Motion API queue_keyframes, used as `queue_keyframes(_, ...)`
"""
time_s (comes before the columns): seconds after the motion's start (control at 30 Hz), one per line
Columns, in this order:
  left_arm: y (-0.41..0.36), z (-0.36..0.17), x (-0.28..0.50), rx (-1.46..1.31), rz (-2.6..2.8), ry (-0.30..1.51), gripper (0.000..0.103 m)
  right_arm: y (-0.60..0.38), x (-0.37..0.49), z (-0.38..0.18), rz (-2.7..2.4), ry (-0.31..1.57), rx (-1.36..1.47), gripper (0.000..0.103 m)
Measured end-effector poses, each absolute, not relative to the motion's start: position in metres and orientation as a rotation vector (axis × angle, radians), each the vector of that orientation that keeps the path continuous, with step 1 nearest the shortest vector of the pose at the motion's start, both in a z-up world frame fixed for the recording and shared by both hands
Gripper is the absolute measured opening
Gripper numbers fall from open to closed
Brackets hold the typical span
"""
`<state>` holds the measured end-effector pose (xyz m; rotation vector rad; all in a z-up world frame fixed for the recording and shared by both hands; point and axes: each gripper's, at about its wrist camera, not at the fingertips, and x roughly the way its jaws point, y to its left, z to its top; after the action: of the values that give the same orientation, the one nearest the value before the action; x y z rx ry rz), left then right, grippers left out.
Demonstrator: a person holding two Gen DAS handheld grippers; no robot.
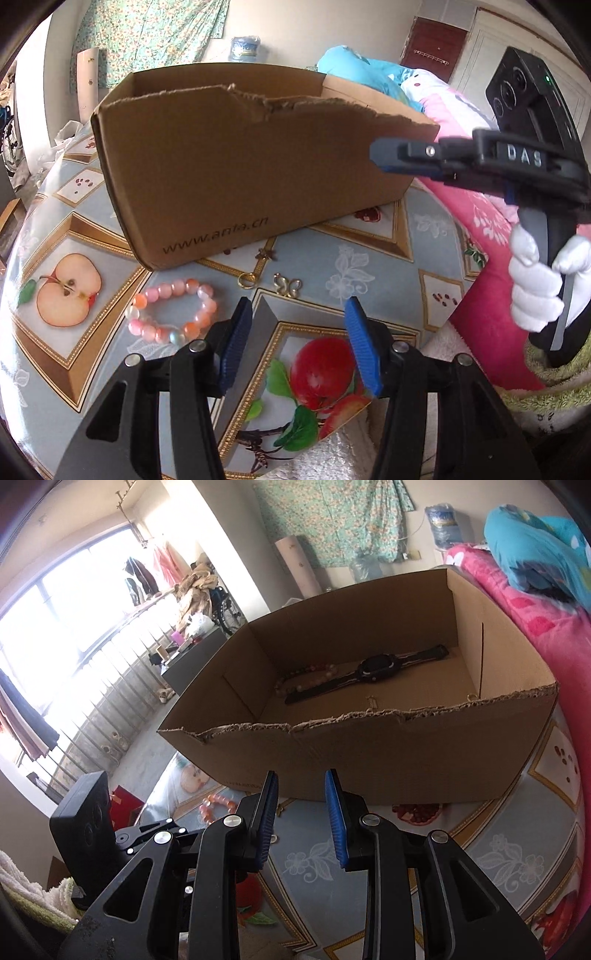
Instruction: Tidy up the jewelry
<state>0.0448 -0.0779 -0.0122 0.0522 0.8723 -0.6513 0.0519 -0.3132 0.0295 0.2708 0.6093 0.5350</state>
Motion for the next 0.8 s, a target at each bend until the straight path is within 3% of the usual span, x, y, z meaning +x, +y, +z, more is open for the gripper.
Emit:
queue_keyframes(0.47, -0.077, -0.023, 0.059, 0.123, -0.608, 0.848, 0.051, -0.33, 0.06, 0.03, 0.528, 0.578, 0.361, 0.027)
queue_keyframes(0.8, -0.071, -0.024, 0.064, 0.233, -0.501, 0.827, 0.047, -0.312, 0.05, 0.002, 0.565, 0.68, 0.361, 0.027)
